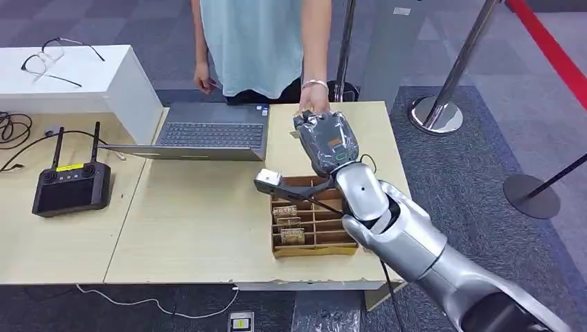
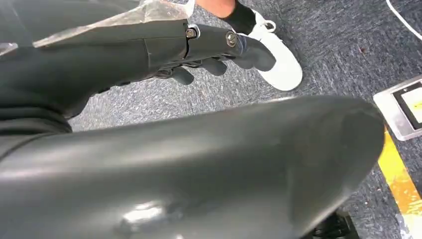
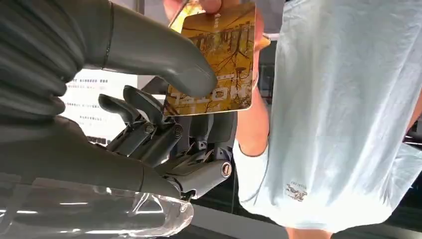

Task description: Pass the card to the sensor for recognition and then transmit it.

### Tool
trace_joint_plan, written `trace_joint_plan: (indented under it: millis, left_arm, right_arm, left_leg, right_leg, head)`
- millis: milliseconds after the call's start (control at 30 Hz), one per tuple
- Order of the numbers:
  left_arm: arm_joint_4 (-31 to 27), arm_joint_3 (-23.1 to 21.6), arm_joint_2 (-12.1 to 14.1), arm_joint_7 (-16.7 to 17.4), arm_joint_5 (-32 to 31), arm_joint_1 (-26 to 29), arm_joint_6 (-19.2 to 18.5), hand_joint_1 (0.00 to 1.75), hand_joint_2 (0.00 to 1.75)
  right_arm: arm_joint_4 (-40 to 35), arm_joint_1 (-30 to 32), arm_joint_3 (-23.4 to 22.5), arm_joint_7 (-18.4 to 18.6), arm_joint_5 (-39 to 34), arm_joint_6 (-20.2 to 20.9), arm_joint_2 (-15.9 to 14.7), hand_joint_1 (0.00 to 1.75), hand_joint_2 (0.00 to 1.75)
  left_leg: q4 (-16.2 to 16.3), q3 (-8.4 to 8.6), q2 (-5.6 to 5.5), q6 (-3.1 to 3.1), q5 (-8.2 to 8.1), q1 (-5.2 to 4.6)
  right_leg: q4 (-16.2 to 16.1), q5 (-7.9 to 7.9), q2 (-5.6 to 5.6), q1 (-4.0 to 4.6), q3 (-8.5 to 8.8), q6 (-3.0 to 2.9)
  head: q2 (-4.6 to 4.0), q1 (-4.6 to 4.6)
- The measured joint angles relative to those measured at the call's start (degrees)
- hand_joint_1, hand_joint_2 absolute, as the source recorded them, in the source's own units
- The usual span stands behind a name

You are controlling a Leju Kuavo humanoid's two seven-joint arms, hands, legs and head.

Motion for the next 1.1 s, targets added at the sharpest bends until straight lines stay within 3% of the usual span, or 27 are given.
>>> trace_joint_plan:
  millis: [767, 800, 833, 867, 900, 1100]
  left_arm:
    - [0.00, 0.00, 0.07, 0.07, 0.04, 0.02, -0.06, 0.00, 0.00]
    - [0.00, 0.00, 0.09, 0.15, 0.04, 0.02, -0.18, 0.00, 0.00]
    - [0.00, 0.00, 0.09, 0.22, 0.04, 0.02, -0.19, 0.00, 0.00]
    - [0.00, 0.00, 0.09, 0.22, 0.04, 0.02, -0.20, 0.00, 0.00]
    - [0.00, 0.00, 0.09, 0.22, 0.04, 0.02, -0.22, 0.00, 0.00]
    - [0.00, 0.00, 0.09, 0.22, -0.11, 0.02, -0.22, 0.00, 0.00]
  right_arm:
    - [1.64, -0.61, 0.39, -0.02, 0.24, 0.09, -0.02, 1.75, 1.75]
    - [1.79, -0.60, 0.39, -0.02, 0.24, 0.09, -0.02, 1.64, 1.75]
    - [1.92, -0.59, 0.39, -0.02, 0.24, 0.09, -0.02, 0.51, 1.75]
    - [1.97, -0.56, 0.39, 0.00, 0.24, 0.09, -0.04, 0.51, 1.75]
    - [1.97, -0.53, 0.39, 0.00, 0.24, 0.09, -0.04, 0.00, 1.75]
    - [2.45, -0.44, 0.39, 0.20, 1.16, -1.03, -0.07, 0.00, 1.75]
  left_leg:
    - [0.00, 0.00, 0.00, 0.00, 0.00, 0.00]
    - [0.00, 0.00, 0.00, 0.00, 0.00, 0.00]
    - [0.00, 0.00, 0.00, 0.00, 0.00, 0.00]
    - [0.00, 0.00, 0.00, 0.00, 0.00, 0.00]
    - [0.00, 0.00, 0.00, 0.00, 0.00, 0.00]
    - [0.00, 0.01, 0.00, 0.00, 0.00, 0.00]
  right_leg:
    - [0.00, 0.00, 0.00, 0.00, -0.01, 0.00]
    - [0.00, 0.00, 0.00, 0.00, -0.01, 0.00]
    - [0.00, 0.00, 0.00, 0.00, -0.01, 0.00]
    - [0.00, 0.00, 0.00, 0.00, -0.01, 0.00]
    - [0.00, 0.00, 0.00, 0.00, -0.01, 0.00]
    - [0.00, 0.00, 0.00, 0.00, -0.01, 0.00]
  head:
    - [0.00, -0.02]
    - [0.00, 0.00]
    - [0.00, -0.02]
    - [0.00, 0.00]
    - [0.00, 0.00]
    - [0.00, 0.00]
